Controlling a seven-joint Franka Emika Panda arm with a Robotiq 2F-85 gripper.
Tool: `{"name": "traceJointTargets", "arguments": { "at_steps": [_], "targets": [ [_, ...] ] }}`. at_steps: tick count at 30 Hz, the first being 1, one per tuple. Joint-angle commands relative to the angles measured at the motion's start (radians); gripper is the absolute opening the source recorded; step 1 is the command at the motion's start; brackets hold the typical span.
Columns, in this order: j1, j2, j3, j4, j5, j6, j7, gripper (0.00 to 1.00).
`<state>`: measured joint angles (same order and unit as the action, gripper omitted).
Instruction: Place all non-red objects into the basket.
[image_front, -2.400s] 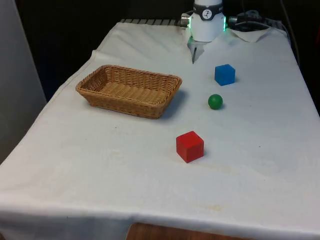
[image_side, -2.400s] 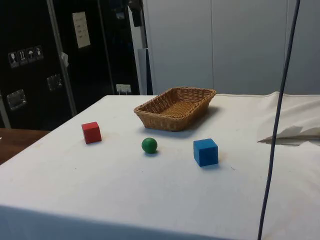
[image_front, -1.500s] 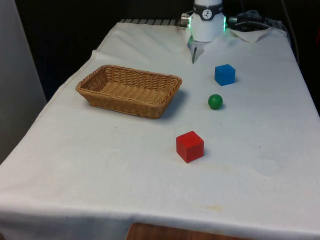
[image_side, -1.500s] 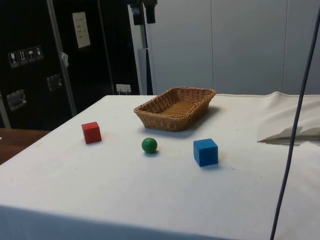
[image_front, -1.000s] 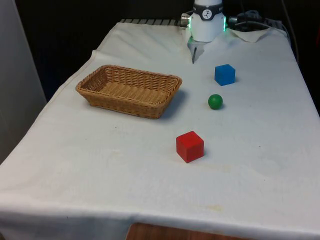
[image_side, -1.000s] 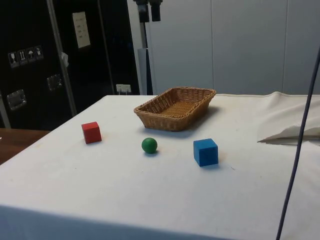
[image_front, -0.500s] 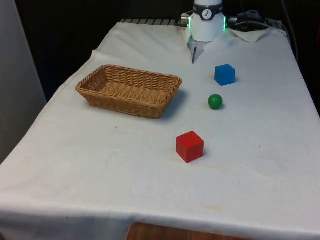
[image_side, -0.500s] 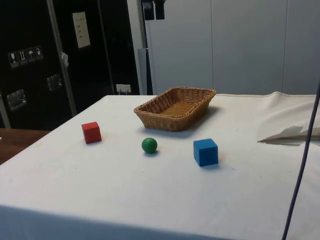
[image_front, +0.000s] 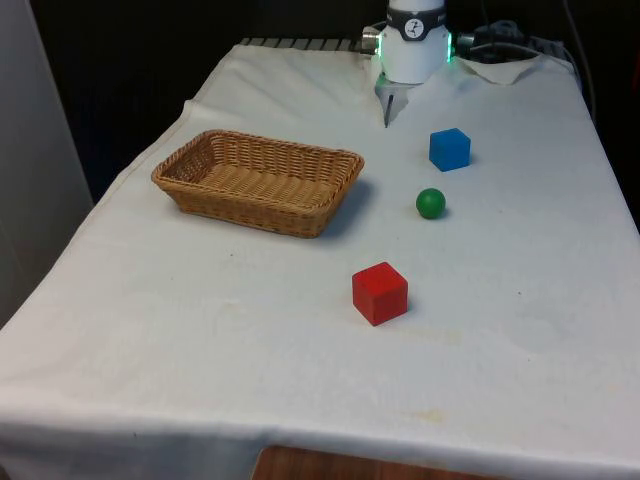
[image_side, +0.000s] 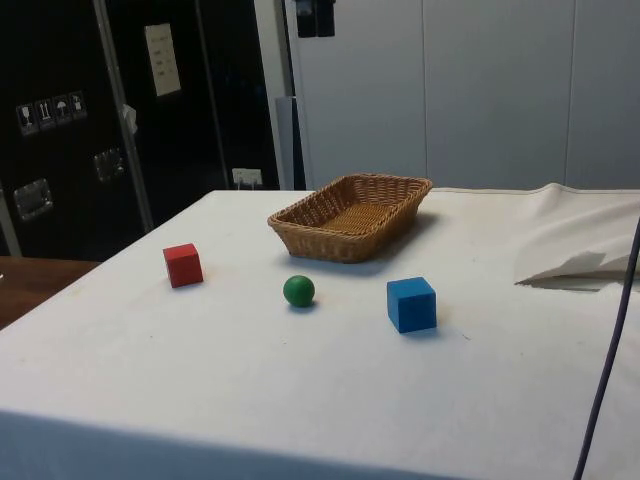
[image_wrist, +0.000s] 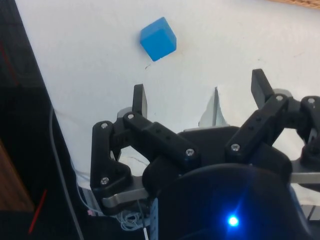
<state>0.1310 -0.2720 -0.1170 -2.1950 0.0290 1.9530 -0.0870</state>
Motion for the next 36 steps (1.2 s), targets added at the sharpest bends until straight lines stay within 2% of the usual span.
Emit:
{"name": "traceJointTargets", "arguments": {
  "at_steps": [1, 12, 19, 20, 21, 28, 36],
  "targets": [
    [0.001, -0.011, 0.004, -0.012, -0.006, 0.013, 0.0, 1.0],
    [0.0, -0.039, 0.018, -0.035, -0.005, 0.0, -0.018, 1.0],
    [0.001, -0.077, 0.035, -0.071, -0.015, 0.015, -0.031, 1.0],
    [0.0, -0.067, 0.032, -0.061, -0.008, 0.001, -0.032, 1.0],
    [0.001, -0.079, 0.037, -0.074, -0.015, 0.016, -0.033, 1.0],
    [0.0, -0.086, 0.046, -0.084, -0.008, 0.01, -0.053, 1.0],
    [0.003, -0.11, 0.069, -0.121, -0.009, 0.032, -0.071, 1.0]
  ]
}}
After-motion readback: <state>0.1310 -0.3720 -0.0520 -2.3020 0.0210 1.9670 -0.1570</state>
